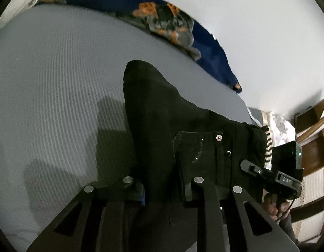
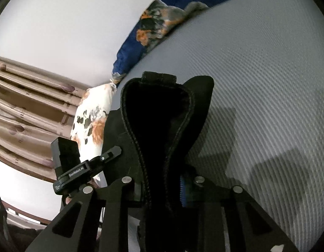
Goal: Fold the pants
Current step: 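Release the trousers with the right gripper and press the stack flat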
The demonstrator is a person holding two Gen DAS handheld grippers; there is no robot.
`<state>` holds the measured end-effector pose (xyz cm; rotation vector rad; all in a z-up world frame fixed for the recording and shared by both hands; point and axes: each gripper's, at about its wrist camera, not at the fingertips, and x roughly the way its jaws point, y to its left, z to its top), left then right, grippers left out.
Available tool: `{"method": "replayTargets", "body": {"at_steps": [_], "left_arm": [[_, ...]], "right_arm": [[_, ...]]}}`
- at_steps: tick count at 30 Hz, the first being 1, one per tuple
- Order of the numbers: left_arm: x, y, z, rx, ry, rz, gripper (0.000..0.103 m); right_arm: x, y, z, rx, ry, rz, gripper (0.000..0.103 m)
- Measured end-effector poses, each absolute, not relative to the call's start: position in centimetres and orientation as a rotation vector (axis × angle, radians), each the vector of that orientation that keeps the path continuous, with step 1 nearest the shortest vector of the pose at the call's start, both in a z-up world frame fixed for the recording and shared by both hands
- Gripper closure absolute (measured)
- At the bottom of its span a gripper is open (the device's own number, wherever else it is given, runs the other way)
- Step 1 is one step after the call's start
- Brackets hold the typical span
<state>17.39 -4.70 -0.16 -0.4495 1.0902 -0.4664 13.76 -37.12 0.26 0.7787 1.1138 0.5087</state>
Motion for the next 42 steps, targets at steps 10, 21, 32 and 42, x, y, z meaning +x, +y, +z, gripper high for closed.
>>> {"method": "replayTargets", "body": {"at_steps": [10, 21, 32, 42], "left_arm": [[23.4, -2.2, 2.2, -0.381, 1.061, -0.412, 0.08], [27.1, -1.4, -0.1, -0.341, 1.087, -0.39, 0.08], [25.0, -2.1, -3.5, -0.14, 1.067, -0.303, 0.054], [19.3, -2.3, -2.4, 0.01, 1.012, -0.214, 0.046]], "right_arm": [[21.4, -34.0, 0.9, 0.738, 1.109, 0.497, 0.08], [25.6, -32.6, -0.7, 0.65, 1.168, 0.422, 0.08], [23.1, -32.4, -2.1, 0.389, 1.195, 0.207, 0.053], [18.1, -31.3, 2.1, 0.256, 1.087, 0.124, 0.048]]}}
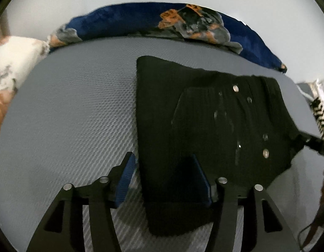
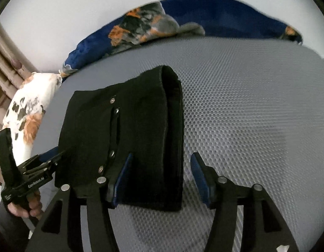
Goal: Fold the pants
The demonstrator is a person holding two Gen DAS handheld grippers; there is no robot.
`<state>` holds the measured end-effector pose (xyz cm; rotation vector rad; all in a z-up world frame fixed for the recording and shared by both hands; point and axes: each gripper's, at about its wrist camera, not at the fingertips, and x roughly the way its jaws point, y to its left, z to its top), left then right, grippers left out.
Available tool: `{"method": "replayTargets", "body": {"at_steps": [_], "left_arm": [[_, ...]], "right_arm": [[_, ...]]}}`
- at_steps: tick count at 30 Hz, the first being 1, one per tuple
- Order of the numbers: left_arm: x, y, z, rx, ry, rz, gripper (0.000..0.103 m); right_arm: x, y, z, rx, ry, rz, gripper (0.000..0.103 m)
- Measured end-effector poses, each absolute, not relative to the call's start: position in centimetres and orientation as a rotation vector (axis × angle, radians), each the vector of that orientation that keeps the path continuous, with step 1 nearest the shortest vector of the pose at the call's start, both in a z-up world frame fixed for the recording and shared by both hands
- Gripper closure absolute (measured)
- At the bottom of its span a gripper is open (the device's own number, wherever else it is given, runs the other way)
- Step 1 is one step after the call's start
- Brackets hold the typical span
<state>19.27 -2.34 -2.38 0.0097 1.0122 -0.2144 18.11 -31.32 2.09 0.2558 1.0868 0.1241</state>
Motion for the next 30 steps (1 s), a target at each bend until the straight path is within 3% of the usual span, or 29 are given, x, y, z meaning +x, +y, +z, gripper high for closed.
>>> {"method": "replayTargets", "body": {"at_steps": [2, 4, 8, 30], "left_arm": [[17.7, -2.4, -1.9, 0.038, 0.992, -0.176, 0.044], [16.2, -2.4, -1.4, 0.058, 0.976, -0.151, 0.04], [13.0, -2.6, -0.1, 0.078, 0.94, -0.109, 0.034], [2.6, -1.3, 2.5, 0.054, 0.845, 0.023, 0.033]], "right_arm": [[17.0, -30.9, 3.1, 0.241, 1.057, 0.109, 0.046], [15.6, -30.6, 4.1, 0.245, 1.024, 0.095, 0.037], [13.4, -29.5, 5.1, 0.242, 0.995, 0.085, 0.035], [4.2, -21.9, 7.2, 0.046, 0.898, 0.09, 0.012]]}}
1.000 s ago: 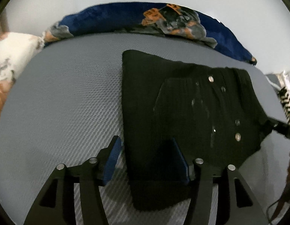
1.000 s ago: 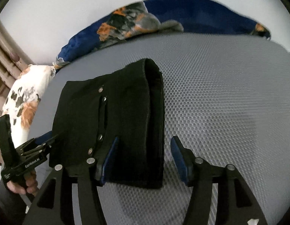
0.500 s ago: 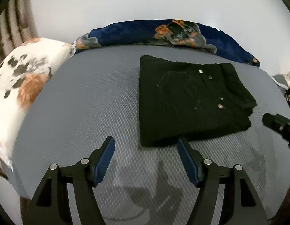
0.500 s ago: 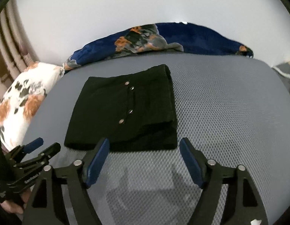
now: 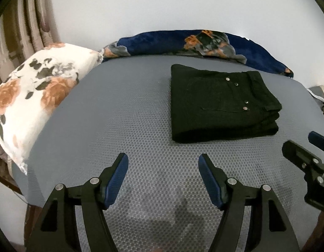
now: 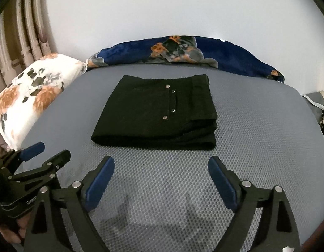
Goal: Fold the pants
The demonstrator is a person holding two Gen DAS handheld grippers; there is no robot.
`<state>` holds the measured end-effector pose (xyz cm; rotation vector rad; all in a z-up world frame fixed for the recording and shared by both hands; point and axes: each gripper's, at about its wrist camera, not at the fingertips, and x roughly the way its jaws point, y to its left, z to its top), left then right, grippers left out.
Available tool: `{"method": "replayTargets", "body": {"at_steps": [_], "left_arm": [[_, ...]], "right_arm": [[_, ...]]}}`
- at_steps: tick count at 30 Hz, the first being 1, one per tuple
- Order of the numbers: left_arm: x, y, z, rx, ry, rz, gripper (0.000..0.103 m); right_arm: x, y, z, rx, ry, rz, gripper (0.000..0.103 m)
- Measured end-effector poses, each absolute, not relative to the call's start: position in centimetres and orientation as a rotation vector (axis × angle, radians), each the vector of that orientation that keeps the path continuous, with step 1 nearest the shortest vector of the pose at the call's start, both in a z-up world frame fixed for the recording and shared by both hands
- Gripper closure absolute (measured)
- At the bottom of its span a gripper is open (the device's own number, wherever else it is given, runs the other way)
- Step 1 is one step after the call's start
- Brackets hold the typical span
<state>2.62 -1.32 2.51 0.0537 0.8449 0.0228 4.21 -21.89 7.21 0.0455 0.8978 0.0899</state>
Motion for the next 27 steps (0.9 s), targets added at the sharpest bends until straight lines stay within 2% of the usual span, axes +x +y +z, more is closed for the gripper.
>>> {"method": "replayTargets", "body": {"at_steps": [27], "left_arm": [[2.0, -2.2, 2.7, 0.08, 0.825, 0.035, 0.033]], "right_arm": [[3.5, -23.1, 6.7, 0.087, 0.9, 0.019, 0.01]]}}
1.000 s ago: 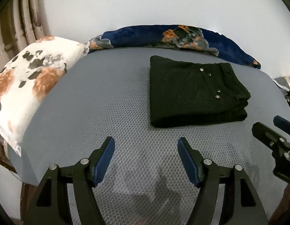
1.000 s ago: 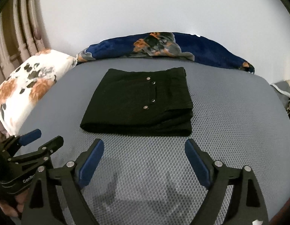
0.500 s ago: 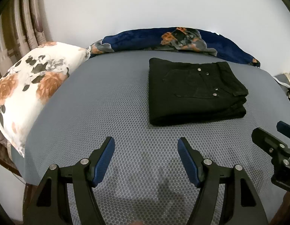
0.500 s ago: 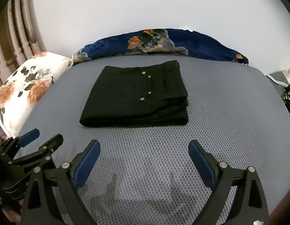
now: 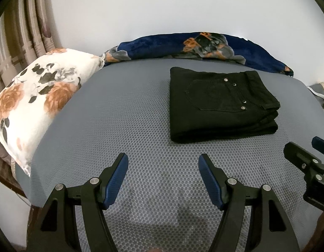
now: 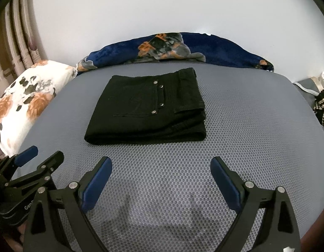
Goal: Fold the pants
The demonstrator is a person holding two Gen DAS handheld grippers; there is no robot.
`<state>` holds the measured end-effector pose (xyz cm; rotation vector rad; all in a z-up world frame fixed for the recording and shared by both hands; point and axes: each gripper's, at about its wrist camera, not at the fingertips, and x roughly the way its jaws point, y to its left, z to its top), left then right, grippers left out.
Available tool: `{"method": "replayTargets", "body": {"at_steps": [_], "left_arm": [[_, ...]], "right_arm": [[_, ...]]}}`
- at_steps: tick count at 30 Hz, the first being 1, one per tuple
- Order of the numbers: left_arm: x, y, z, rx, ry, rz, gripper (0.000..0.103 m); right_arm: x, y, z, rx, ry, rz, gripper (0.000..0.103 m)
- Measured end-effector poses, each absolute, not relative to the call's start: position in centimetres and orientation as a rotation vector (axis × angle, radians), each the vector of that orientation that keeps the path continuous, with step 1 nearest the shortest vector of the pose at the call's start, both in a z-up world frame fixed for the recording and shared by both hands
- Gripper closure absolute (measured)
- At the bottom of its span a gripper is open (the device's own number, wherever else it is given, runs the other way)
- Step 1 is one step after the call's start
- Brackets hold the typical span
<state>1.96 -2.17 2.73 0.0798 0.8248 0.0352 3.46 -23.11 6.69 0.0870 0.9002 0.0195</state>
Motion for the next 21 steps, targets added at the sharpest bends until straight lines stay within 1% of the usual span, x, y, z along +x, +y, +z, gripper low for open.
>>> {"method": "replayTargets", "body": {"at_steps": [21], "left_arm": [[2.6, -2.1, 2.0, 0.073, 0.85, 0.034, 0.033]], "right_arm": [[4.1, -22.3, 5.7, 0.075, 0.94, 0.035, 0.01]]}}
